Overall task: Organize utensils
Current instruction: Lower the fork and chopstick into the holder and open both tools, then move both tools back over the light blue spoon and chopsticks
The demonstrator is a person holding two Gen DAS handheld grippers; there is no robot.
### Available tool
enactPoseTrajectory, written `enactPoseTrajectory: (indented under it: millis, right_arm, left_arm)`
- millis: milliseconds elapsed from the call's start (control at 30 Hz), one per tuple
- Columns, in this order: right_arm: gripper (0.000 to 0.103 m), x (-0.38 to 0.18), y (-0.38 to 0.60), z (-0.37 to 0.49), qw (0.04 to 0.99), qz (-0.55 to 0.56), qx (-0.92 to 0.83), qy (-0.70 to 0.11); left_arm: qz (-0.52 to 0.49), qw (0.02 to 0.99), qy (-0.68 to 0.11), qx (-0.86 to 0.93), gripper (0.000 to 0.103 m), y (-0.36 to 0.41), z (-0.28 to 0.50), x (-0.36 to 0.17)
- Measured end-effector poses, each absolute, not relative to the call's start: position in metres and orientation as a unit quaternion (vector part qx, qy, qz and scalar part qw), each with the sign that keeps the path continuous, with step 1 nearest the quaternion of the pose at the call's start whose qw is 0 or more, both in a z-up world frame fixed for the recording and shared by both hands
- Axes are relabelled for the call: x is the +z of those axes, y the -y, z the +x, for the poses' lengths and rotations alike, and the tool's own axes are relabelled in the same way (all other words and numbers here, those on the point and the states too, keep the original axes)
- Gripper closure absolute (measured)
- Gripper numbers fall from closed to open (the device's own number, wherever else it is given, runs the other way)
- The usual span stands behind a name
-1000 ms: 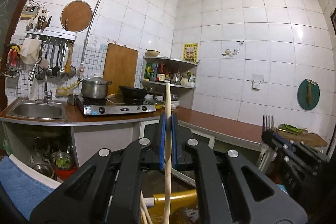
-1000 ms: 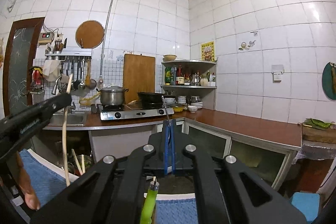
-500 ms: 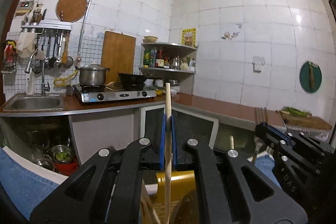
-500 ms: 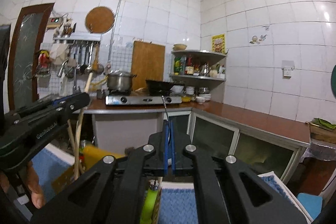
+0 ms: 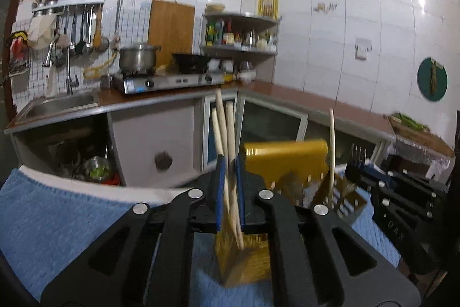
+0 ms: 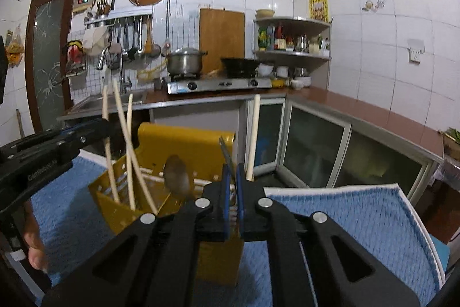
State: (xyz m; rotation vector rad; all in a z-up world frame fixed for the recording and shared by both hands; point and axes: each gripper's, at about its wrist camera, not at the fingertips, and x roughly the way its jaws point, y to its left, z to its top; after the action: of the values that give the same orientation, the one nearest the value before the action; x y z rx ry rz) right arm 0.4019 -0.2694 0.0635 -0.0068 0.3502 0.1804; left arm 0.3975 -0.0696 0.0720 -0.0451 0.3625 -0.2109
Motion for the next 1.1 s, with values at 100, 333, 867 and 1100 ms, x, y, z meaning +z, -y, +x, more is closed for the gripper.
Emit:
enactPoseTrajectory:
  millis: [100, 333, 867, 1100]
  right_arm:
    - [0.066, 0.069, 0.273, 0.394, 0.977, 0.019, 0.093, -0.190]
    - [0.052, 0.095, 0.277, 0.354, 0.979, 0.018, 0.068, -0.189]
    - [0.045, 0.043, 0.265, 0.264, 0.954, 0.021, 0.043, -0.298]
    - [0.045, 0.014, 0.264, 0.238, 0.944, 0.040, 0.039, -0.326]
  left_arm:
    - [-0.021, 0.977, -0.190, -0.093, 0.062, 0.061, 0.382, 0.077]
    - [-0.030, 0.974, -0.217, -0.062, 0.028, 0.031, 0.345, 0.091]
    - [-0.019, 0.945, -0.325, -0.033, 0.005, -0.011, 0.264, 0.032]
    - [-0.013, 0.929, -0.367, -0.039, 0.005, -0.014, 0.246, 0.002]
